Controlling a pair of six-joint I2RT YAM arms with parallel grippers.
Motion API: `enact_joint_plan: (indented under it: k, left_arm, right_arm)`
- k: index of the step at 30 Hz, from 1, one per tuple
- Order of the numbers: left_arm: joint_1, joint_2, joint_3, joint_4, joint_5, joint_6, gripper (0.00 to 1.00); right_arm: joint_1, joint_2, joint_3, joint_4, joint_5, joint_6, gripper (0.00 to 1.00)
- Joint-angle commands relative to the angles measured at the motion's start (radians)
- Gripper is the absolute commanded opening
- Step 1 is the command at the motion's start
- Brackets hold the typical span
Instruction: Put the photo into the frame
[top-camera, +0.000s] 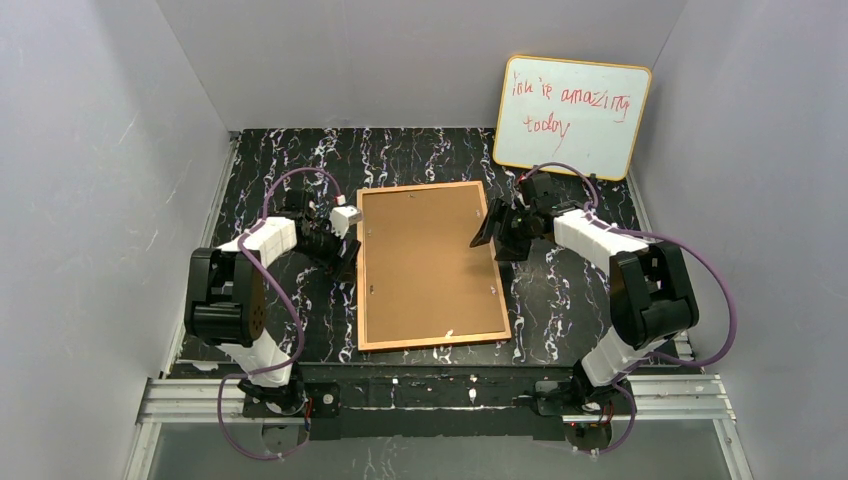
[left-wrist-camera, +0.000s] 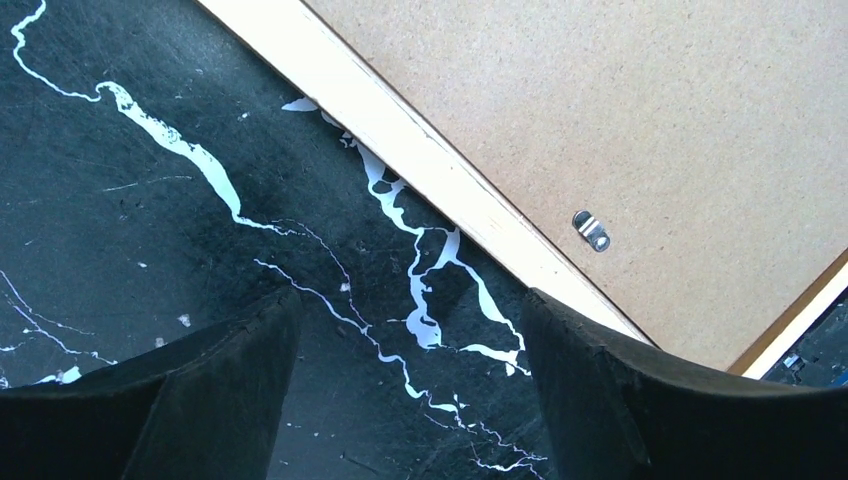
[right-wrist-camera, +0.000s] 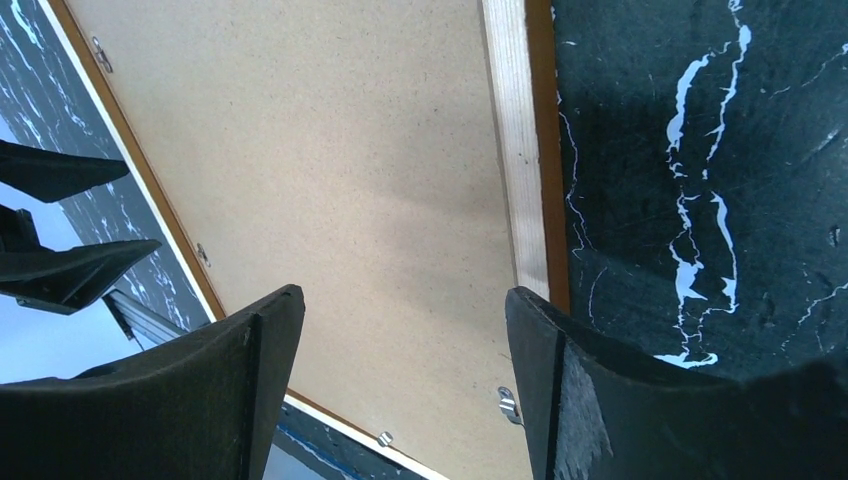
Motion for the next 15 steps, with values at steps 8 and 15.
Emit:
enact_joint_plan:
  k: [8, 15]
  left_arm:
    - [-0.011, 0.005, 0.015, -0.070, 0.060, 0.002, 0.77]
    - [-0.011, -0.039, 0.003, -0.089, 0.076, -0.005, 0.76]
  right_arm:
    - [0.108, -0.110, -0.017, 0.024, 0.018, 0.013, 0.64]
    - [0.403, -0.356, -0.199, 0.063, 0.139, 0.208, 0.56]
